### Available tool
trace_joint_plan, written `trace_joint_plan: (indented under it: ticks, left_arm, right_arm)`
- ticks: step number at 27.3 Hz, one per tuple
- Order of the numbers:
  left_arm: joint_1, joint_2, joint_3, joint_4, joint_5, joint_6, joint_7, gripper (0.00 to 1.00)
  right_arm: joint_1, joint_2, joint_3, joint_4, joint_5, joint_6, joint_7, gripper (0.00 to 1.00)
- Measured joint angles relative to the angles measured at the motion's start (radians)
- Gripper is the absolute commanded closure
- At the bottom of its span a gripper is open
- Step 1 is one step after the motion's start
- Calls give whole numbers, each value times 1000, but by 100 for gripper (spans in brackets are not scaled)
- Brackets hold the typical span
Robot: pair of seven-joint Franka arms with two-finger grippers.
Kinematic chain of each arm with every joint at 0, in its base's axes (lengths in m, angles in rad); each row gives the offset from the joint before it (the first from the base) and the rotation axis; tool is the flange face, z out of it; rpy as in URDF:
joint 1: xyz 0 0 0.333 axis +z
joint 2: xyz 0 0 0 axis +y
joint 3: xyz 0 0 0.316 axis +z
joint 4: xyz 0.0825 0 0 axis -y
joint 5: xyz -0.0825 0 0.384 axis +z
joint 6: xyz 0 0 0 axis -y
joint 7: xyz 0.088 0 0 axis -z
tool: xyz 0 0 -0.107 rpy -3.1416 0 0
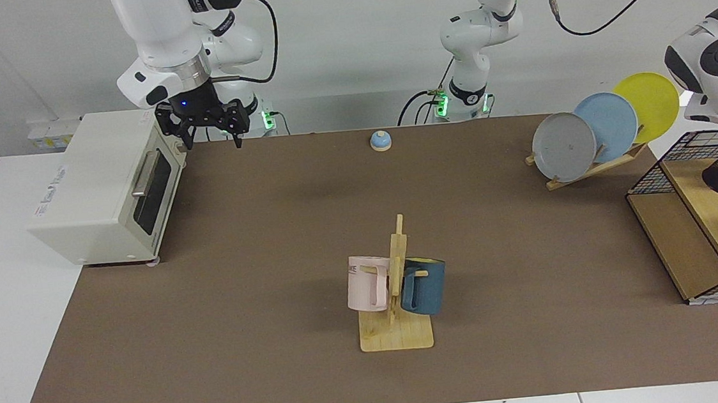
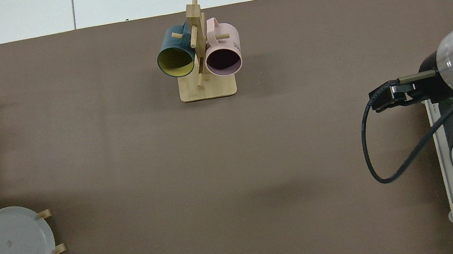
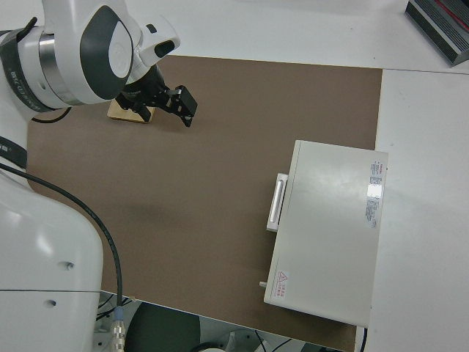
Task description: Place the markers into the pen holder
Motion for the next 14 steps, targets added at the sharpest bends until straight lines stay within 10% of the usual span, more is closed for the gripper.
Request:
trace_joint_plan:
  ticks: [14]
  left_arm:
    - [-3, 0, -2, 34, 0, 13, 39, 37]
  right_arm:
    - [0, 0, 0, 0, 0, 0, 0, 0]
